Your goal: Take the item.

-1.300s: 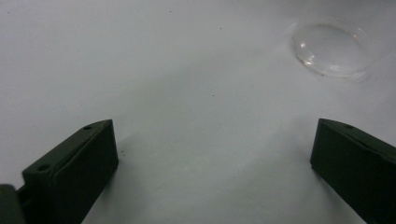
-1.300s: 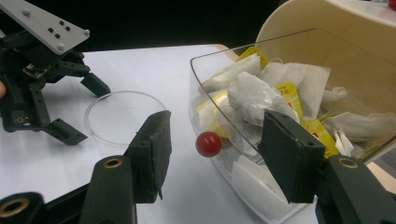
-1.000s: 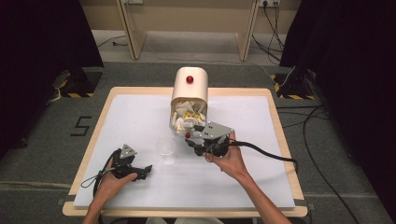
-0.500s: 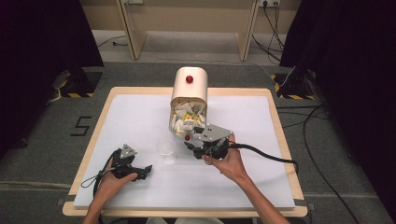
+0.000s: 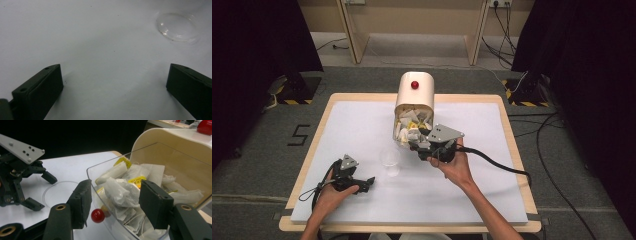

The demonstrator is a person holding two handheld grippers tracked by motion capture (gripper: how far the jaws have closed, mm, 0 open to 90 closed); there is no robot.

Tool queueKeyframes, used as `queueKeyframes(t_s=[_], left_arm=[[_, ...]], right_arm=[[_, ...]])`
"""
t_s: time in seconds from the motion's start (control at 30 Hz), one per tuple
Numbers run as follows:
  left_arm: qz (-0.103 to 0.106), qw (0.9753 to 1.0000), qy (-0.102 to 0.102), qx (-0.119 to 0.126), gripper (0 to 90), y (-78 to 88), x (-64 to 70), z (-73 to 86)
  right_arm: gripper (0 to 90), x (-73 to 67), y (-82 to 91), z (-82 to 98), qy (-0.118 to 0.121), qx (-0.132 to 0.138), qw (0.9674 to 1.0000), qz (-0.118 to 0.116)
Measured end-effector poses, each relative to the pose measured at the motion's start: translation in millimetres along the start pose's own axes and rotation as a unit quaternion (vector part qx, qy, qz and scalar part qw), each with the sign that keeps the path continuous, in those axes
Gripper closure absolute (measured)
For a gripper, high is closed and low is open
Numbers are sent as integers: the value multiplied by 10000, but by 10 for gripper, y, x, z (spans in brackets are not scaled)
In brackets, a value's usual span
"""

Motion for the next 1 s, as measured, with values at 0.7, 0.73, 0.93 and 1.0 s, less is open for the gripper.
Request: queueKeyframes(t_s=[0.7,0.73,0.93,1.0], left_arm=[[0,10000,-1,-2,0,0,-1,0],[1,10000,-1,-3,0,0,0,0],[0,10000,-1,-2,0,0,0,0],[1,10000,0,-2,0,0,0,0]], right_arm=[[694,80,-214,15,-283,-50,9996,-71],[733,73,-219,17,-279,-45,9995,-103],[845,60,-207,4,-200,17,9997,-166],[856,63,-198,-15,-197,77,9996,-184]])
Point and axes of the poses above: each handheld gripper's, and its own axes: y roughly backward along the jaws, z roughly out of its underside, x roughly to its right, the point moved 7 cm from there along -y, roughly forward along the jaws, and after that the axes turned 5 degrees about z, right-handed, at the moved point
